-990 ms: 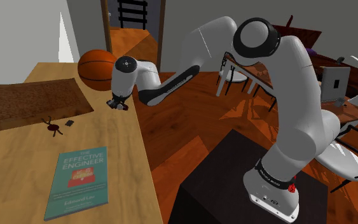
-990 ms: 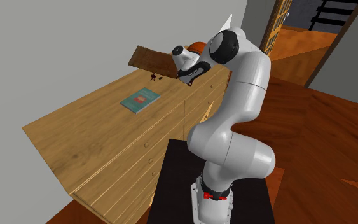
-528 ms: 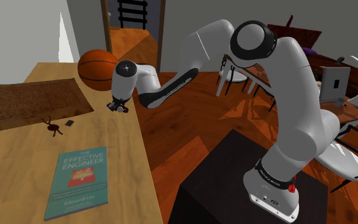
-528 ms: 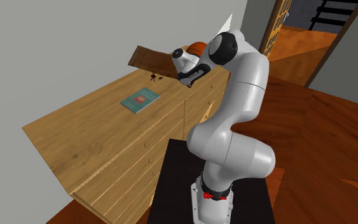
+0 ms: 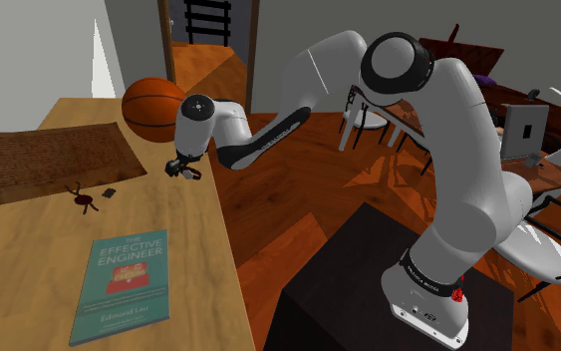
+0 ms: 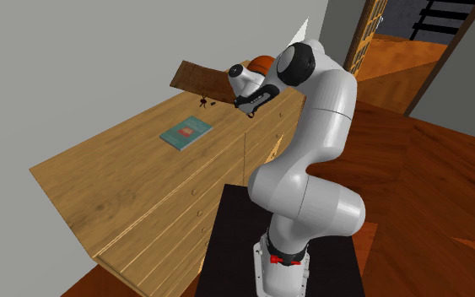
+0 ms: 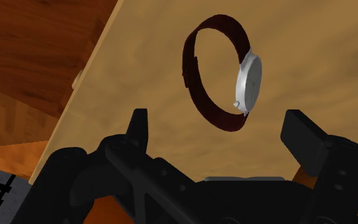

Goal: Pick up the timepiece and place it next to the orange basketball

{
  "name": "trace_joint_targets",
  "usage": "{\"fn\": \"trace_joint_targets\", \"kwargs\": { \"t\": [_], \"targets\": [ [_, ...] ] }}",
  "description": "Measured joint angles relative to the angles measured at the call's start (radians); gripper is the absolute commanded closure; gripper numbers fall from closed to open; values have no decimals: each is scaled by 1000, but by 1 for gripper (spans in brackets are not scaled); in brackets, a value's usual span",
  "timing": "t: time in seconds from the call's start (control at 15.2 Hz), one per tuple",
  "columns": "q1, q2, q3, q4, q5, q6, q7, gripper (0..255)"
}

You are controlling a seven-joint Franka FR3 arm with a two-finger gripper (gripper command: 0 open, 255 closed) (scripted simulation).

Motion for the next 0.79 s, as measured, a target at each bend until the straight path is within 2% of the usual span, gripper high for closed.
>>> {"fn": "trace_joint_targets", "kwargs": {
  "t": [0.4, 0.79],
  "targets": [
    [-39, -109, 51, -96, 52, -18, -1, 0],
    [-44, -124, 58, -109, 60, -20, -2, 0]
  ]
}}
